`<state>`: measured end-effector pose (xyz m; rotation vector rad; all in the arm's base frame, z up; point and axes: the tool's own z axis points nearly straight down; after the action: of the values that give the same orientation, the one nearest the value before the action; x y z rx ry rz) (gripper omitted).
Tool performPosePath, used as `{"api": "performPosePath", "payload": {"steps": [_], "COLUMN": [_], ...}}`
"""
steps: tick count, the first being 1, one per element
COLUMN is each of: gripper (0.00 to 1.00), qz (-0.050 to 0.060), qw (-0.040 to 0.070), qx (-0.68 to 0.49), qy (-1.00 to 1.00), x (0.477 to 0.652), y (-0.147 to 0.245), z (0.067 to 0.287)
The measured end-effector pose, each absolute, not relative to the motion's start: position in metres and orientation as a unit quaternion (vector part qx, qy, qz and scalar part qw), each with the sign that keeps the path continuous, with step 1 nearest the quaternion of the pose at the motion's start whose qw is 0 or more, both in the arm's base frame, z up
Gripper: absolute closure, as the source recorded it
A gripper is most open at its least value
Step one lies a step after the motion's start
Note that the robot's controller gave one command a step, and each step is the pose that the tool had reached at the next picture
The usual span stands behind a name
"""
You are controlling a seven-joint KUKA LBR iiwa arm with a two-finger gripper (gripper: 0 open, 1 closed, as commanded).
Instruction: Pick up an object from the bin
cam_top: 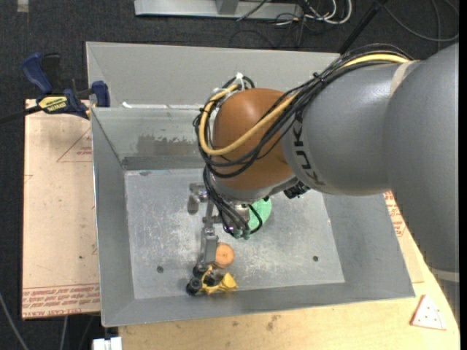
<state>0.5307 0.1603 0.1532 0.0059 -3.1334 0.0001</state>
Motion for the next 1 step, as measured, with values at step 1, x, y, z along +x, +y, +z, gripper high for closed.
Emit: {"api": "performPosePath", "payload": {"steps": [1], "gripper": [0.0], "qz": [-0.001], "qw": [0.0], "qx": [0.0], "qy": [-1.0], "x": [0.5328], "y": [0.1595], "z": [0.1575]}}
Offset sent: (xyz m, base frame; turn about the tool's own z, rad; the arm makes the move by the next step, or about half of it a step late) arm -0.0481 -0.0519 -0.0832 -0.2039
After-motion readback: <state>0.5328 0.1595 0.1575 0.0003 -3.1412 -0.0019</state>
